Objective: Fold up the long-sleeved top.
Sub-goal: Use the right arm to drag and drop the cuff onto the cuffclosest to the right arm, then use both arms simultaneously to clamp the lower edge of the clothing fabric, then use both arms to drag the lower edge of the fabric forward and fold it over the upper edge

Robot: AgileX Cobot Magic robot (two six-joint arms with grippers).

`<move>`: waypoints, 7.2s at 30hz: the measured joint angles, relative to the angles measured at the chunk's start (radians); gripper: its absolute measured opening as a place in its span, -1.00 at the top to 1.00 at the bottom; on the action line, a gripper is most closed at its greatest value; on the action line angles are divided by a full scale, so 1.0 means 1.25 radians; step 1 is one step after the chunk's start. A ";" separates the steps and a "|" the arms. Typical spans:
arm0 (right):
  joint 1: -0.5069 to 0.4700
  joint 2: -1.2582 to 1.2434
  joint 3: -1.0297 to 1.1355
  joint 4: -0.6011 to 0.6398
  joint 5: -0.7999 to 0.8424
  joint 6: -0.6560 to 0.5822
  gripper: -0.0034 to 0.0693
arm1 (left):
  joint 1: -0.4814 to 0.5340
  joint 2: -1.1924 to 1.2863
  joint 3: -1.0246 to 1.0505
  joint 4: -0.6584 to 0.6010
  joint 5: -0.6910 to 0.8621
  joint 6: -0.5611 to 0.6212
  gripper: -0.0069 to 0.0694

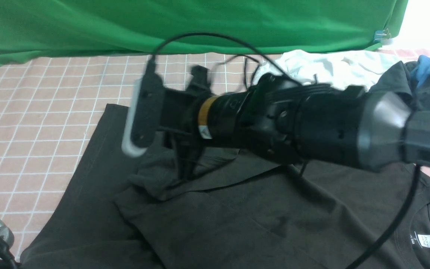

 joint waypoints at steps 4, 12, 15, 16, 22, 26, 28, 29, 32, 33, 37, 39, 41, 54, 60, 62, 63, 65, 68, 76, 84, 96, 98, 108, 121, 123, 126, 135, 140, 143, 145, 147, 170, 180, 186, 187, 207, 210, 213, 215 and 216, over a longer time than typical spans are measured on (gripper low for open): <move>-0.037 -0.004 0.000 0.077 0.145 0.046 0.48 | 0.000 0.000 0.000 0.000 -0.001 0.000 0.72; -0.103 0.062 -0.070 0.573 0.355 -0.124 -0.10 | 0.000 0.000 0.000 0.000 -0.001 0.001 0.72; -0.056 0.095 -0.137 0.548 0.342 -0.099 -0.19 | 0.000 0.000 0.000 0.000 -0.002 0.001 0.72; -0.045 0.103 -0.154 0.536 0.338 -0.089 -0.20 | 0.000 0.000 0.000 0.000 -0.002 0.001 0.72; 0.031 0.202 -0.355 0.486 0.324 -0.028 -0.43 | 0.000 0.000 0.000 0.000 -0.002 0.001 0.72; 0.042 0.287 -0.448 0.458 0.337 -0.016 -0.53 | 0.000 0.000 0.000 0.000 -0.002 0.001 0.72; 0.044 0.332 -0.481 0.414 0.352 0.007 -0.55 | 0.000 0.000 0.000 0.000 -0.002 0.001 0.72; 0.044 0.345 -0.487 0.394 0.356 0.017 -0.55 | 0.000 0.000 0.000 0.000 -0.002 0.001 0.72; 0.044 0.372 -0.496 0.350 0.368 0.038 -0.55 | 0.000 0.000 0.000 0.000 -0.001 0.001 0.72; 0.044 0.373 -0.496 0.348 0.368 0.039 -0.55 | 0.000 0.000 0.000 0.000 0.000 0.001 0.72; 0.044 0.377 -0.501 0.340 0.370 0.045 -0.49 | 0.000 0.000 0.000 0.000 0.000 0.001 0.72; 0.043 0.380 -0.503 0.338 0.364 0.045 -0.37 | 0.000 0.000 0.000 0.000 0.000 0.001 0.72; 0.042 0.387 -0.503 0.337 0.361 0.045 -0.20 | 0.000 0.000 0.000 0.000 0.000 0.001 0.72; 0.038 0.404 -0.570 0.335 0.396 0.027 0.79 | 0.000 0.000 0.000 0.000 0.001 0.001 0.72; 0.068 0.404 -0.627 0.374 0.447 -0.139 0.80 | 0.000 0.000 0.000 0.000 0.001 0.001 0.72; 0.077 0.404 -0.631 0.405 0.462 -0.219 0.80 | 0.000 0.000 0.000 0.000 0.002 0.001 0.72; 0.079 0.404 -0.631 0.414 0.469 -0.236 0.80 | 0.000 0.000 0.000 0.000 0.002 0.001 0.72; 0.079 0.405 -0.631 0.418 0.480 -0.249 0.80 | 0.000 0.000 0.000 0.000 0.003 0.001 0.72; 0.078 0.405 -0.631 0.418 0.494 -0.250 0.77 | 0.000 0.000 0.000 0.000 0.003 0.001 0.72; 0.077 0.402 -0.631 0.420 0.563 -0.166 -0.41 | 0.000 0.000 0.000 0.000 0.003 0.001 0.72; 0.077 0.319 -0.631 0.356 0.669 -0.093 -0.15 | 0.000 0.000 0.000 0.000 0.000 0.001 0.72; 0.035 0.033 -0.317 0.211 0.670 0.034 0.43 | 0.000 0.000 0.000 0.000 0.000 0.001 0.72; 0.017 -0.034 -0.212 0.206 0.673 0.058 0.38 | 0.000 0.000 0.000 0.000 -0.002 0.001 0.72; 0.070 -0.387 0.292 0.195 0.667 0.107 0.28 | 0.000 0.000 0.000 0.000 -0.023 0.001 0.72; 0.099 -0.520 0.643 0.194 0.641 0.072 -0.73 | 0.000 0.000 0.000 0.000 -0.039 0.001 0.72; 0.099 -0.520 0.670 0.193 0.636 0.042 -0.72 | 0.000 0.000 0.000 0.000 -0.039 0.001 0.72; 0.099 -0.520 0.692 0.192 0.625 0.012 -0.71 | 0.000 0.000 0.000 -0.001 -0.039 0.001 0.72; 0.126 -0.520 0.706 0.193 0.639 -0.054 -0.69 | 0.000 0.000 0.000 -0.005 -0.040 0.001 0.72; 0.151 -0.521 0.735 0.196 0.583 -0.119 -0.66 | 0.000 0.000 0.000 -0.012 -0.040 0.001 0.72; 0.154 -0.521 0.764 0.177 0.538 -0.145 -0.64 | 0.000 0.000 0.000 -0.015 -0.040 0.001 0.72; 0.155 -0.521 0.785 0.156 0.507 -0.142 -0.64 | 0.000 0.000 0.000 -0.015 -0.040 0.001 0.72; 0.155 -0.521 0.800 0.144 0.486 -0.134 -0.64 | 0.000 0.000 0.000 -0.016 -0.040 0.001 0.72; 0.074 -0.480 0.806 0.127 0.501 -0.169 0.21 | -0.033 0.000 0.000 -0.002 -0.034 -0.003 0.72; 0.074 -0.494 0.747 0.150 0.613 -0.144 0.75 | -0.033 -0.024 0.000 0.003 -0.026 -0.003 0.72; 0.074 -0.562 0.653 0.143 0.665 0.022 0.76 | -0.033 -0.031 -0.052 0.049 -0.012 -0.030 0.72; 0.074 -0.566 0.650 0.141 0.666 0.034 0.76 | -0.033 -0.031 -0.056 0.054 -0.015 -0.032 0.72; -0.503 -0.297 0.407 0.067 0.393 0.162 0.76 | -0.033 0.564 -0.162 0.125 -0.512 -0.074 0.72; -0.551 -0.243 0.358 0.074 0.369 0.157 0.76 | -0.033 0.660 -0.228 0.153 -0.519 -0.074 0.72; -0.581 -0.200 0.311 0.086 0.342 0.142 0.76 | -0.033 0.724 -0.313 0.174 -0.523 -0.074 0.72; -0.595 -0.171 0.279 0.098 0.334 0.126 0.76 | -0.032 0.762 -0.365 0.186 -0.525 -0.074 0.72; -0.600 -0.157 0.261 0.103 0.332 0.117 0.76 | -0.031 0.783 -0.387 0.188 -0.525 -0.074 0.72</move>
